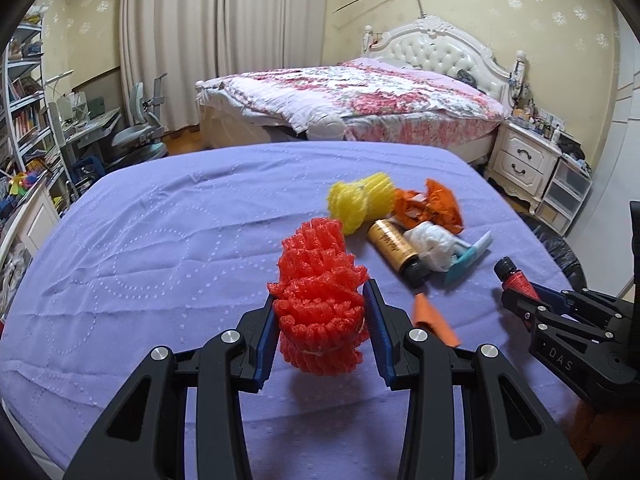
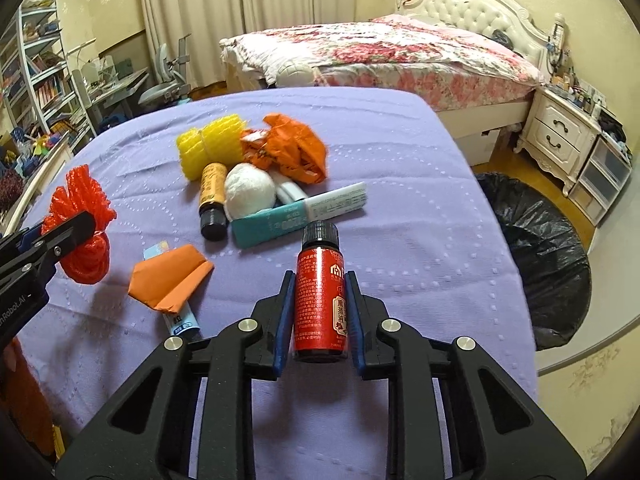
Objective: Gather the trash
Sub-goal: 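Grasp the red spray can with the right tool while the left tool holds the mesh bag, then move both tools over the black bin and release the mesh bag and can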
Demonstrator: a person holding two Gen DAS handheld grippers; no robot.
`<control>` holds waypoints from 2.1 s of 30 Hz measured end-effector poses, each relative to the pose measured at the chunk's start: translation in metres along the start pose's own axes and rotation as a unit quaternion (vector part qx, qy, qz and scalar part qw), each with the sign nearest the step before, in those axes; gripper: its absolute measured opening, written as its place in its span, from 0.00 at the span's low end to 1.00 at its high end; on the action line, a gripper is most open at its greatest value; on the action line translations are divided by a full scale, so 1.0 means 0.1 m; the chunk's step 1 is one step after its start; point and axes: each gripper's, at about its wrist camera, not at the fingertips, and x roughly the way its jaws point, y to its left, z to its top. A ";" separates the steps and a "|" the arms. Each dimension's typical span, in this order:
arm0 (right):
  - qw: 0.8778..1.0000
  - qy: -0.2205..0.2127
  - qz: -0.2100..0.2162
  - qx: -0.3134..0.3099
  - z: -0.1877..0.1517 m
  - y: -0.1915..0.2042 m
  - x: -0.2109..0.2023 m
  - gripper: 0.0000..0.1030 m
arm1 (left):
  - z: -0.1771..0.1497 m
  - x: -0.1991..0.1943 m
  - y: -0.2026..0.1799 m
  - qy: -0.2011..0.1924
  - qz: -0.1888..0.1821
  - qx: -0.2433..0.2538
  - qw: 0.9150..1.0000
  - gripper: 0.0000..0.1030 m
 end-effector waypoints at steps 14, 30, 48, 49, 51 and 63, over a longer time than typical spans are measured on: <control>0.993 -0.060 -0.080 0.068 0.14 -0.92 -0.40 0.23 | 0.25 0.00 -1.02 -0.021 -0.091 0.066 0.993 0.39; 0.980 -0.075 -0.137 0.122 0.20 -1.79 -0.31 0.23 | 0.53 0.47 -2.02 -0.024 -0.136 0.110 0.984 0.39; 0.975 -0.051 -0.149 0.158 0.21 -2.23 0.06 0.23 | 0.59 1.11 -2.63 0.022 -0.131 0.141 0.981 0.39; 0.974 -0.050 -0.150 0.161 0.21 -2.25 0.08 0.23 | 0.59 1.13 -2.65 0.023 -0.131 0.142 0.981 0.39; 0.973 -0.048 -0.150 0.167 0.21 -2.29 0.10 0.23 | 0.61 1.16 -2.69 0.025 -0.129 0.146 0.980 0.39; 0.970 -0.043 -0.152 0.182 0.23 -2.39 0.19 0.23 | 0.65 1.29 -2.76 0.040 -0.138 0.149 0.978 0.55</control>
